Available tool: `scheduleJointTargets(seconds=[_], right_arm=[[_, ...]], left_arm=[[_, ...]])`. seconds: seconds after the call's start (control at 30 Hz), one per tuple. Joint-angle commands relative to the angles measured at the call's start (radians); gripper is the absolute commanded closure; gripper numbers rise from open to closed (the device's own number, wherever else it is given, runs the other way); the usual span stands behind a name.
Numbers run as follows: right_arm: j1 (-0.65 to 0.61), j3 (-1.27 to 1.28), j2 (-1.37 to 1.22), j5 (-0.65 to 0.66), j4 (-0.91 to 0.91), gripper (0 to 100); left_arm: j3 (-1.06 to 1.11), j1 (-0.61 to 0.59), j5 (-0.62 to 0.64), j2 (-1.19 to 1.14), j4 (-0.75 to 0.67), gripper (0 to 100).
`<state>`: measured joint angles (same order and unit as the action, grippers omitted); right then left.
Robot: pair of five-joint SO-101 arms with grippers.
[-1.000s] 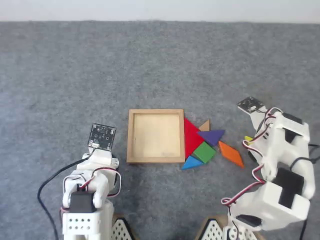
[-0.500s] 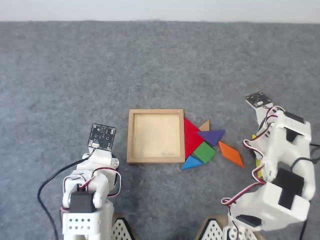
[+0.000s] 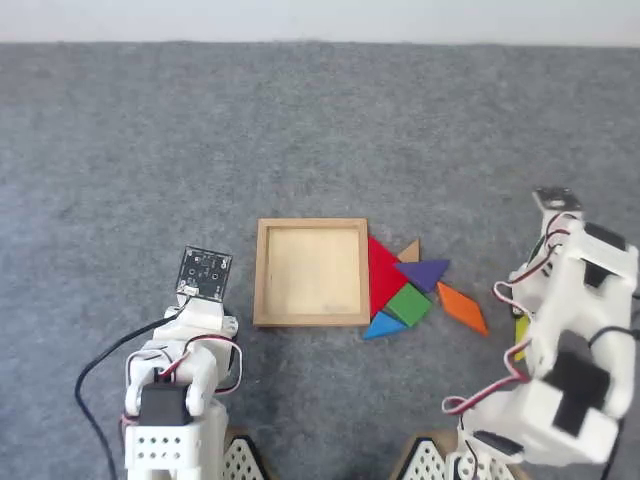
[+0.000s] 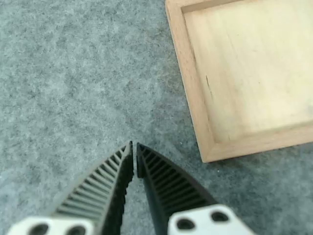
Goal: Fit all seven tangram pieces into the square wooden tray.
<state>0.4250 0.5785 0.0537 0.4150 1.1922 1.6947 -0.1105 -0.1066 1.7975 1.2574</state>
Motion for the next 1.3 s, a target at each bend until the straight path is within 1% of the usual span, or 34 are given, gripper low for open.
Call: scheduleJointTargets(seconds=[0.0,0.17,0.27,0.33,0.4,0.43,0.53,0.63,0.7,0.93,1.07,1.13,1.27], right_arm=[[0.01,-0.003,0.142,-0.103,0.012,69.3],[0.005,0.115,0.259,-0.143,-0.067,67.4],[0.004,0.153,0.266,-0.183,-0.131,67.6],[-0.01,0.155,0.265,-0.192,-0.125,71.2],[-0.027,0.16,0.255,-0.172,-0.111,75.9],[-0.028,0.16,0.24,-0.167,-0.111,76.3],[-0.022,0.155,0.174,-0.152,-0.116,69.9],[-0.022,0.155,0.111,-0.095,-0.13,62.1],[-0.022,0.153,0.088,-0.072,-0.133,60.6],[-0.027,0.16,0.076,-0.06,-0.153,61.5],[-0.022,0.18,0.076,-0.057,-0.205,71.1],[-0.022,0.192,0.076,-0.054,-0.22,74.0],[-0.024,0.193,0.076,-0.034,-0.228,71.1]], left_arm=[[-0.012,-0.003,0.009,0.02,0.005,99],[-0.012,-0.003,0.009,0.02,0.005,99],[-0.012,-0.003,0.009,0.02,0.005,99],[-0.012,-0.003,0.009,0.02,0.005,99],[-0.012,-0.003,0.009,0.02,0.005,99],[-0.012,-0.003,0.009,0.02,0.005,99],[-0.012,-0.003,0.009,0.02,0.005,99],[-0.012,-0.003,0.009,0.02,0.005,99],[-0.012,-0.003,0.009,0.02,0.005,99],[-0.012,-0.003,0.009,0.02,0.005,99],[-0.012,-0.003,0.009,0.02,0.005,99],[-0.012,-0.003,0.009,0.02,0.005,99],[-0.012,-0.003,0.009,0.02,0.005,99]])
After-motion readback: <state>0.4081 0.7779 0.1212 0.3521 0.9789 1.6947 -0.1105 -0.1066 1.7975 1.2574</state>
